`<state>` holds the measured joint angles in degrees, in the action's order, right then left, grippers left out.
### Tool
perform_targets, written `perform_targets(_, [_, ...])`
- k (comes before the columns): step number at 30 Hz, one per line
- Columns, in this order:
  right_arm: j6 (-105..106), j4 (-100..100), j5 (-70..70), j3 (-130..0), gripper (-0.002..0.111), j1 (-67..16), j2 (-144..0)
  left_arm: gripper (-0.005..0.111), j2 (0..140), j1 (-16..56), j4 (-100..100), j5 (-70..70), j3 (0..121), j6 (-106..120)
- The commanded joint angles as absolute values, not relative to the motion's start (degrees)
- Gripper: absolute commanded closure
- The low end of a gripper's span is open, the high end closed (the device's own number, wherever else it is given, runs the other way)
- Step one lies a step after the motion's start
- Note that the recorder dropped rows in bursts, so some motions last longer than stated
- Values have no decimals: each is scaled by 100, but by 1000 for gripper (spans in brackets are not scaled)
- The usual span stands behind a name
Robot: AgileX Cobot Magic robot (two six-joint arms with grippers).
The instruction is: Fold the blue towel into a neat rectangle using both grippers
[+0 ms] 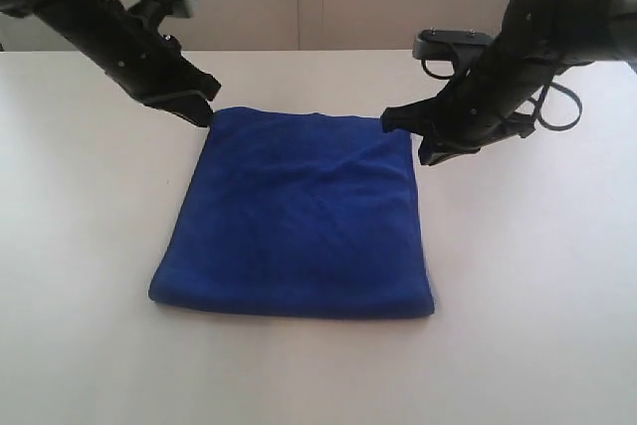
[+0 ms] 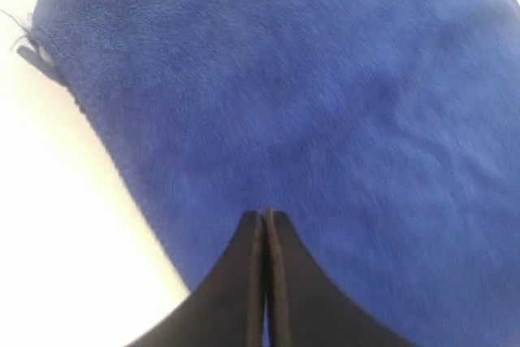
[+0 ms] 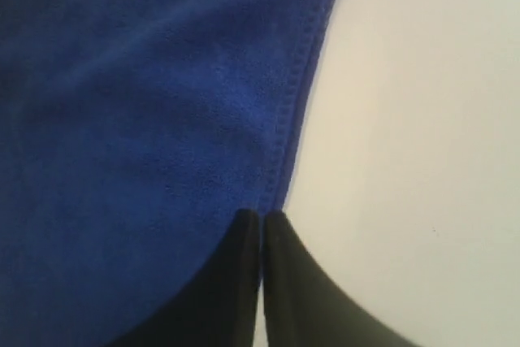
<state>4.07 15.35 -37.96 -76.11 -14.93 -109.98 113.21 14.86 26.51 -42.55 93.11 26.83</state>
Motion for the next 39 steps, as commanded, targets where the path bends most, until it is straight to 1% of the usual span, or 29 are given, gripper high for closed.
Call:
perform_targets(1, [631, 1567, -4123, -7581, 108, -1661, -10535, 107, 10854, 1469, 2345, -4951, 9058, 2761])
perform_targets(5, [684, 1552, -4302, -7376, 108, -2013, -10365, 107, 10574, 1570, 2345, -5288, 8467, 2380])
perform_targets(14, [538, 1557, -4329, -6372, 108, -2679, -10139, 107, 10129, 2196, 2243, -4433, 6932, 2283])
perform_targets(20, [473, 1555, -4209, -5810, 108, -2755, -10060, 107, 10129, 2247, 2078, -3679, 6251, 2270])
perform_targets(28, [473, 1446, -3793, -5452, 108, -2755, -10071, 107, 10282, 2247, 2090, -2879, 5666, 2270])
perform_targets(34, [473, 1237, -3738, -5332, 108, -2755, -10173, 107, 10408, 2247, 2184, -2874, 5531, 2270])
perform_targets(39, [473, 1081, -3708, -5329, 108, -2755, -10239, 107, 10408, 2247, 2469, -3176, 5531, 2270])
